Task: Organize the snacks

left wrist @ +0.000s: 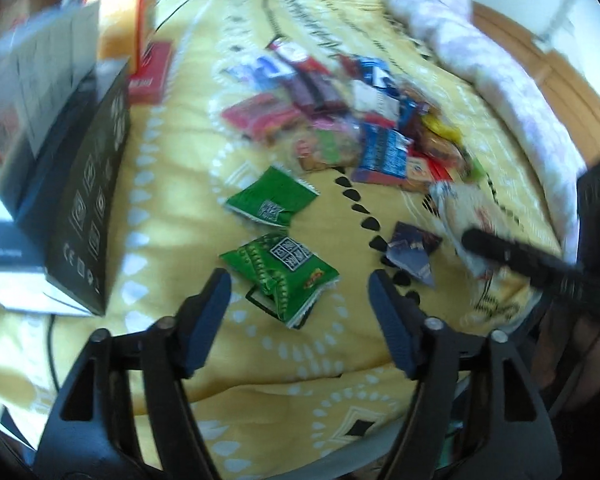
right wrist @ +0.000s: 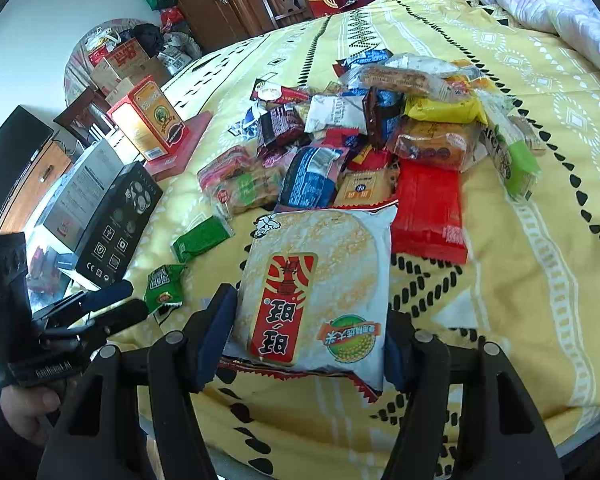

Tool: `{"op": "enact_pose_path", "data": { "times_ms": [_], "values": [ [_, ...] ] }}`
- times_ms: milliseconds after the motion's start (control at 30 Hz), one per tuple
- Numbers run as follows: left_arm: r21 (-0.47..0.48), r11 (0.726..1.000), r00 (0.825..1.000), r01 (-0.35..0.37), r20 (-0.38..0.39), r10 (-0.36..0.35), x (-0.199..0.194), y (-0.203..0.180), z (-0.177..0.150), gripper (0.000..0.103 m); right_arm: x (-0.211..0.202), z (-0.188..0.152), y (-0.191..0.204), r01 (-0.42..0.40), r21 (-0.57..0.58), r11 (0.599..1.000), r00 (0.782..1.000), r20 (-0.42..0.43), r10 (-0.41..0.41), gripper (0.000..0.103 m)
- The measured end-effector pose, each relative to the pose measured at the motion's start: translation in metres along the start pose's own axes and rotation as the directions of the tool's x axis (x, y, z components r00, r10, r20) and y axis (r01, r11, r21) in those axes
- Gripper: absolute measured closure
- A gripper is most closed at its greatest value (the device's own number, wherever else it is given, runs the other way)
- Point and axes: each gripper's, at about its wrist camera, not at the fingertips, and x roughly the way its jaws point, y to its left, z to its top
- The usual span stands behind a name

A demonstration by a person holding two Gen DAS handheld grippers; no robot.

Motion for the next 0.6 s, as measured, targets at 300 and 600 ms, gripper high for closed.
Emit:
{"op": "enact_pose_path", "data": {
  "times_ms": [300,600],
  "values": [
    [0.017,1.0,0.997,0.003,-0.074,-0.002,0.039,-0.01,0.011,0.066,0.008,-0.003,0.002,-0.018,-0.004,1.0,1.0,-0.013,0.018,0.035],
    [0.097,0.995,0.999,-0.026,-0.037,0.03,0.046,-0.012,0.003,0.067,0.013,-0.004,-0.001,-0.021,0.006,1.0,1.0,-0.023,0.021,0.035]
  ]
}}
